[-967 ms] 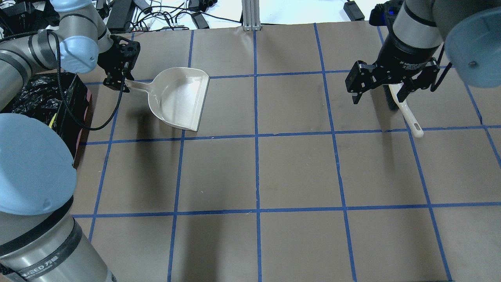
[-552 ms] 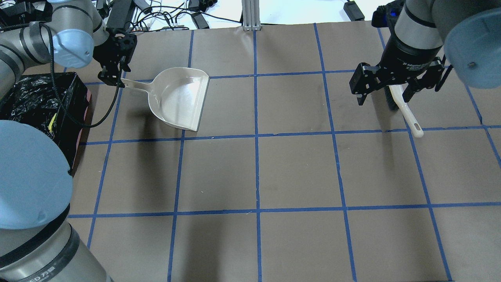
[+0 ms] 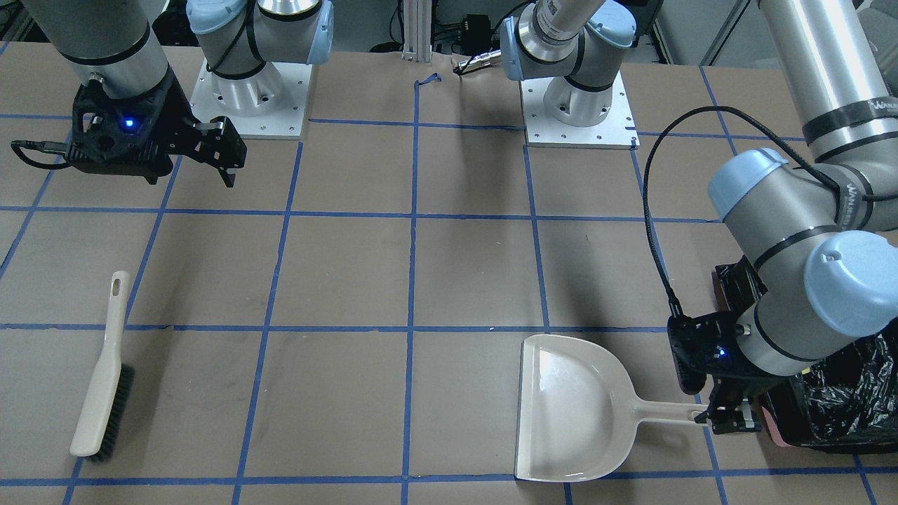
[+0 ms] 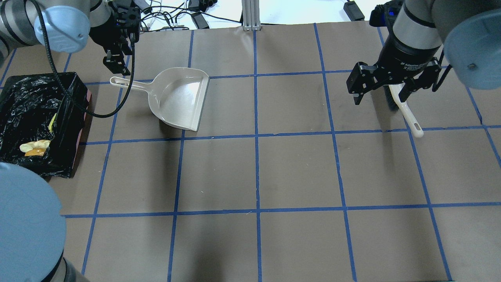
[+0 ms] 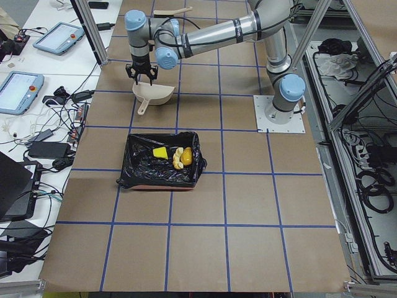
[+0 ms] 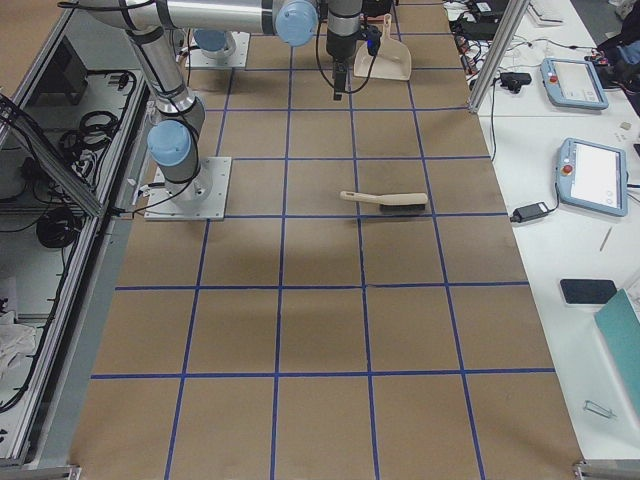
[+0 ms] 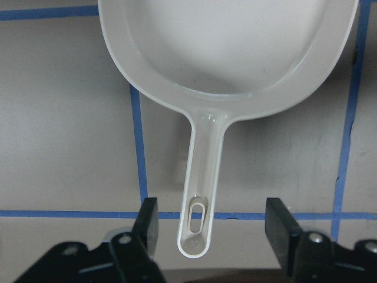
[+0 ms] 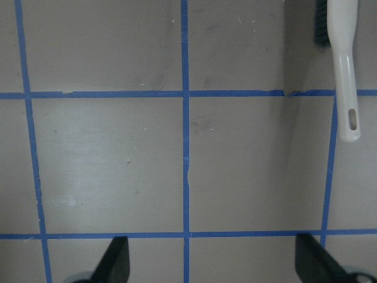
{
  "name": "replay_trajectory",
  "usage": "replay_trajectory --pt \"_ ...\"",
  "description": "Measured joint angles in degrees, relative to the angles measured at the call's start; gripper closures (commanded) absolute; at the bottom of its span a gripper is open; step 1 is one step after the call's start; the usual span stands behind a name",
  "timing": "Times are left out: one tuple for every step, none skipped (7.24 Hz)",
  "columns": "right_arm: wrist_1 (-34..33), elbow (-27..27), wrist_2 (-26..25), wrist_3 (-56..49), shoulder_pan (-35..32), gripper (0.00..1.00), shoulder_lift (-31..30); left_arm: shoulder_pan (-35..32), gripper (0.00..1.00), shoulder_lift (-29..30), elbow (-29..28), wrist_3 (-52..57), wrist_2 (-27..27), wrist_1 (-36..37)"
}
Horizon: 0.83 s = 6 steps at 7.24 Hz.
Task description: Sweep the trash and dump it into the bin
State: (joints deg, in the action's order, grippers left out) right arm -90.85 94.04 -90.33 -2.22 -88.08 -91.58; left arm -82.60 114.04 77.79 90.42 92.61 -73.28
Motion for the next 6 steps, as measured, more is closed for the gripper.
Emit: replay_trajectory --pt "-0.2 0.0 0.9 0.0 0.0 0.0 0.0 -0.6 0.13 -1.8 0.1 -6.7 0.0 -1.6" --pt "-0.2 0.0 1.1 -0.1 -0.1 0.0 0.1 -1.2 0.04 -3.5 0.2 -13.7 -0.2 -3.5" --pt "-0.2 0.0 0.9 -0.1 -0.1 0.0 0.2 -2.1 0.0 -5.1 0.5 -22.0 -0.4 -5.2" --pt "-0.3 0.0 0.8 -0.1 -0.1 0.0 0.3 -3.2 0.0 -6.4 0.6 -30.9 -0.4 -6.5" --pt "-0.3 0.0 0.8 0.0 -0.1 0.0 0.3 -4.1 0.0 -7.4 0.9 -39.2 -0.3 -8.0" --pt "-0.3 0.0 0.8 0.0 -0.1 0.0 0.4 -4.6 0.0 -8.3 1.1 -46.5 -0.3 -9.4"
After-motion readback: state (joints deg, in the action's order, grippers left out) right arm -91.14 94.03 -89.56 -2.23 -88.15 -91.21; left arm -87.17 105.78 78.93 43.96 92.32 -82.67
